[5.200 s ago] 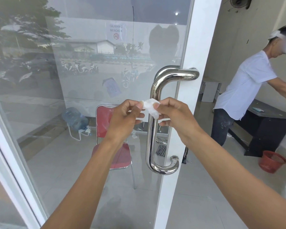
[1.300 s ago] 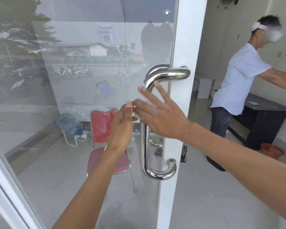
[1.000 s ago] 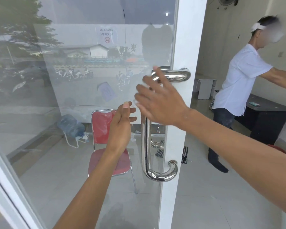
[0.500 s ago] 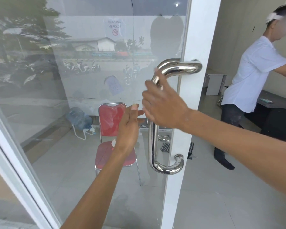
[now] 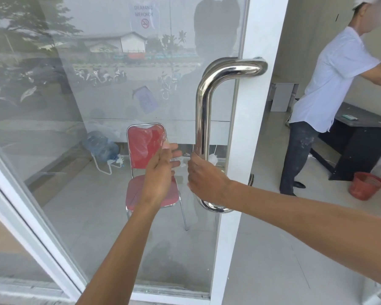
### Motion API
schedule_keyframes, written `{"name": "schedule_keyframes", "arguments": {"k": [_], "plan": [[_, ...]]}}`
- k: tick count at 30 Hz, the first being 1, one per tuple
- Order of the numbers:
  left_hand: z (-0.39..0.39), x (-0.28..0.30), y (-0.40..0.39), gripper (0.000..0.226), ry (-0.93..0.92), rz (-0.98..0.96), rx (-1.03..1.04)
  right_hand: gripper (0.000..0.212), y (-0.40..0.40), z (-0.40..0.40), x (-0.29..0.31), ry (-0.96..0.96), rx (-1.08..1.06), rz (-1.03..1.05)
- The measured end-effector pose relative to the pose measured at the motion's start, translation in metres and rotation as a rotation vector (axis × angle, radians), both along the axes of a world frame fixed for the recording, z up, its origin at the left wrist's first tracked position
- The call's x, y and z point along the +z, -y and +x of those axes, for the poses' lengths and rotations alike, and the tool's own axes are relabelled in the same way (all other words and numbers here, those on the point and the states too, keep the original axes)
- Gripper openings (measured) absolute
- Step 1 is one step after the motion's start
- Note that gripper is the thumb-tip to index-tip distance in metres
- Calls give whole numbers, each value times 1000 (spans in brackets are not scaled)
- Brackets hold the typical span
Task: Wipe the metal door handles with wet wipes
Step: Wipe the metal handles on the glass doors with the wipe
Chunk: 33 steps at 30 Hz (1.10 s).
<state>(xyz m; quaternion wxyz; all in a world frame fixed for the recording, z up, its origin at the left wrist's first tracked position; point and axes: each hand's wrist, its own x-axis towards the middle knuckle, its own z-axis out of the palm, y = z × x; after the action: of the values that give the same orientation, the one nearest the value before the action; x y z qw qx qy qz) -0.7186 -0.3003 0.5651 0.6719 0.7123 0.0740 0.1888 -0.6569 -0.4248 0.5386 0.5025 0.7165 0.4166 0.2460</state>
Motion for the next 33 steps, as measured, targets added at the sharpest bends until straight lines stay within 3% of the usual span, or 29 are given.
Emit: {"name": "schedule_keyframes", "arguments": {"k": [3,7,10,13,16,19,20,22,24,27,31,33], "plan": [[-2,-7,3,45,-26,7,-13,9,16,7,-20,-24,209,154],[-4,-18,8,45,-61,-8,-41,20,41,16,-49,-5,499,338],[-6,-22,11,41,-64,-22,-46,37,62,20,-67,-106,572,450],[-7,-26,13,41,-68,-18,-50,31,73,12,-85,-187,584,680],[-7,-29,13,41,-90,-15,-54,25,64,-14,-100,-461,477,1292],[-5,-29,14,37,-110,-15,-53,24,41,-35,-85,-694,74,2142],[-4,-28,15,35,-115,-14,-55,24,36,-34,-75,-724,-28,2350],[-3,-26,18,31,-117,-11,-59,40,28,-29,-55,-816,-126,2569],[-2,-25,20,30,-111,7,-60,49,18,-26,-38,-978,-108,2647],[1,-26,22,27,-112,18,-80,43,0,-27,-35,-1198,-109,2632],[7,-35,26,24,-122,28,-62,36,-6,-29,-67,-1028,-163,2428],[11,-42,29,28,-127,29,-64,30,2,-31,-93,-937,-201,2175]]}}
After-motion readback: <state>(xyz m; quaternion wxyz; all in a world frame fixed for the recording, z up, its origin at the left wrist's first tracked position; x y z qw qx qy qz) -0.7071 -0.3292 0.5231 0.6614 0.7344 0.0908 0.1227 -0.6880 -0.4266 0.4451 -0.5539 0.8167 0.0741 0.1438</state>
